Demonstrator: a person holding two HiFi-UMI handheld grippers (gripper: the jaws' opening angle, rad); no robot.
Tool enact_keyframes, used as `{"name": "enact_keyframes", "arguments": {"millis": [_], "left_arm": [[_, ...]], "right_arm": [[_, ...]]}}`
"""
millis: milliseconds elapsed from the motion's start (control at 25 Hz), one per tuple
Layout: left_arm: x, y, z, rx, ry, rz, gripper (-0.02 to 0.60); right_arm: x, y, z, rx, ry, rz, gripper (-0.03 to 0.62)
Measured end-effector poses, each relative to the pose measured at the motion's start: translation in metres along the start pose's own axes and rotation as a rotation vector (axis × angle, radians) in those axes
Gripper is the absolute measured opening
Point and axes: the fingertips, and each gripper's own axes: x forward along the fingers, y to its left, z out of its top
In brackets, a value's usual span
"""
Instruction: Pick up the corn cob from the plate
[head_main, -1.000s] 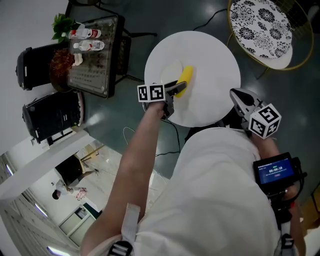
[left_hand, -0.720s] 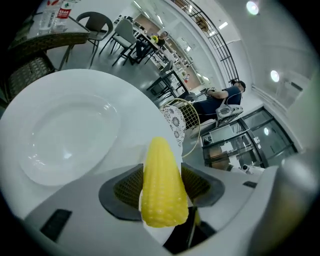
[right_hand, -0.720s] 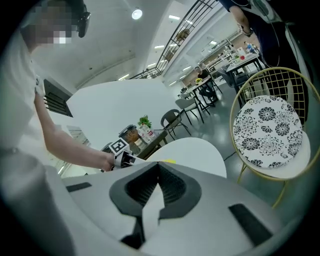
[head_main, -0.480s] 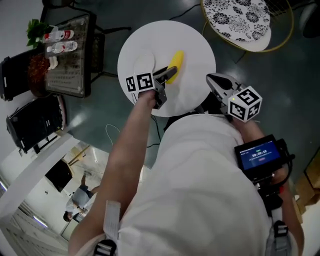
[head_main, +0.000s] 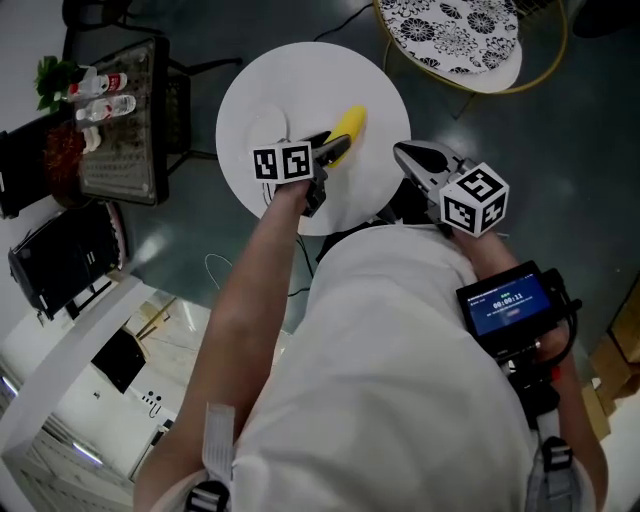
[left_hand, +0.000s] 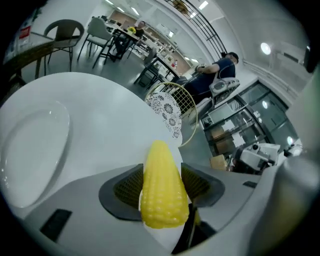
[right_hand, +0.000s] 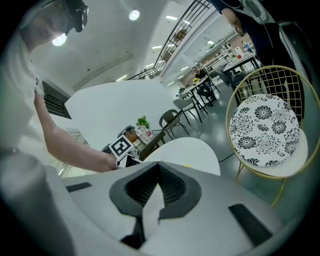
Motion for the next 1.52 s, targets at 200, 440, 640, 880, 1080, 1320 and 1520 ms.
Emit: {"name": "enact_keyframes", "arguments": {"millis": [200, 440, 640, 880, 1080, 1320, 1520], "left_arm": [[0.007, 0.001, -0.013, 0.235, 0.123, 0.107, 0.245], [0.015, 0.005, -0.028, 0.488, 0.281, 0.241, 0.246], [0.021, 0.016, -0.04, 0.588, 0.384, 0.331, 0.247], [0.022, 0.022, -0.053, 0.595, 0.434, 0.353, 0.249], [0.02, 0.024, -0.05, 0.607, 0.384, 0.381, 0.25], [0.003, 0.015, -0.038, 0.601, 0.271, 0.373, 0.25], [-0.026, -0.001, -0.043, 0.584, 0.16, 0.37, 0.25]], "right_arm": [[0.001, -0.003, 0.001, 0.005, -0.003, 0.003, 0.008], [-0.001, -0.004, -0.002, 0.011, 0.001, 0.005, 0.008], [-0.005, -0.008, -0.005, 0.014, 0.005, 0.006, 0.008], [-0.005, -0.01, -0.003, 0.016, 0.004, 0.004, 0.008], [-0.009, -0.011, -0.004, 0.011, 0.012, 0.002, 0.008], [-0.003, -0.01, -0.003, -0.015, 0.019, 0.02, 0.008], [0.0, 0.012, -0.001, -0.06, 0.037, 0.044, 0.008]]}}
